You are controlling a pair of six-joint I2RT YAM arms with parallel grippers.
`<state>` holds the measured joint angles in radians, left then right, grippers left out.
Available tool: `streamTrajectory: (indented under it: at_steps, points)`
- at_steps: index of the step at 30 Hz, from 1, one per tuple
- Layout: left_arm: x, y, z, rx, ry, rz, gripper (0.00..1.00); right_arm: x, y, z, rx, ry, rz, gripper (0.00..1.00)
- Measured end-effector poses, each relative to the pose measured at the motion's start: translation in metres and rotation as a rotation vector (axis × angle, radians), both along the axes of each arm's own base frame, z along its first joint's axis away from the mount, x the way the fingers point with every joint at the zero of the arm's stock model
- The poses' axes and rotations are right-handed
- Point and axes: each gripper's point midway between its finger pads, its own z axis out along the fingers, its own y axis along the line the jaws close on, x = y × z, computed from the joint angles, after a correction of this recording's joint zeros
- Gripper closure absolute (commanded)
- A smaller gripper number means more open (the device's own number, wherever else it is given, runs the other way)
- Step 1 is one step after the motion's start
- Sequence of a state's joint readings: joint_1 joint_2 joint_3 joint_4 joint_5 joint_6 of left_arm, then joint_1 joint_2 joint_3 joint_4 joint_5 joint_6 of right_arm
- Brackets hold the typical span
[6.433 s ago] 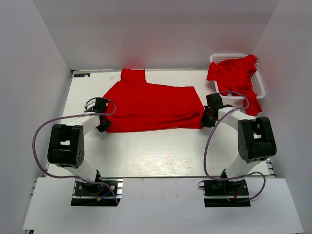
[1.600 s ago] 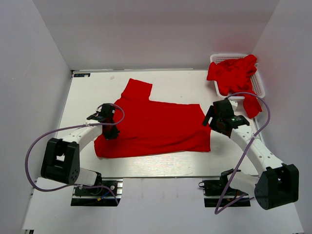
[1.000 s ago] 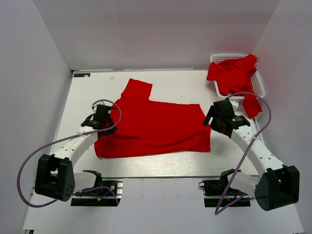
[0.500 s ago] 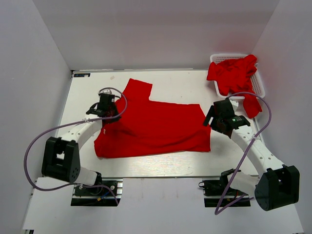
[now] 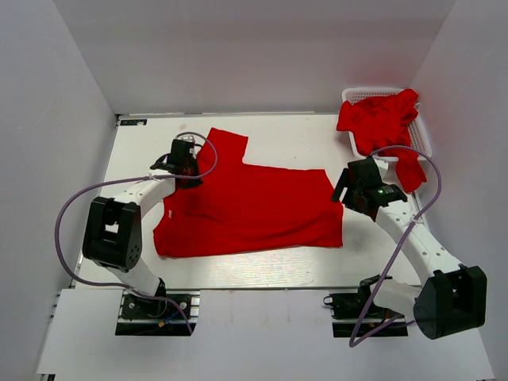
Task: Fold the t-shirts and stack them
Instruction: Fold the flattened tshirt in 1/3 of the way
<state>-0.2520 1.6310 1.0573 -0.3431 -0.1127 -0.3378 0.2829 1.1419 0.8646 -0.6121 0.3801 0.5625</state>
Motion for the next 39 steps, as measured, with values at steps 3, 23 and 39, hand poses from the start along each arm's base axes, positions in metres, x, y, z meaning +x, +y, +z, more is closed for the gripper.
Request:
streamTrajectory:
  at_steps: [3,23,39]
  points:
    - [-0.009,0.005,-0.004,0.017,0.037,0.022,0.81,0.001,0.000,-0.002,-0.007,0.008,0.002,0.10]
    - [-0.050,0.021,-0.058,0.092,0.288,0.078,0.40,0.000,0.002,-0.011,-0.014,0.048,0.026,0.10]
    - [-0.052,0.016,-0.056,0.085,0.300,0.056,0.63,0.000,0.003,-0.016,-0.012,0.066,0.031,0.10]
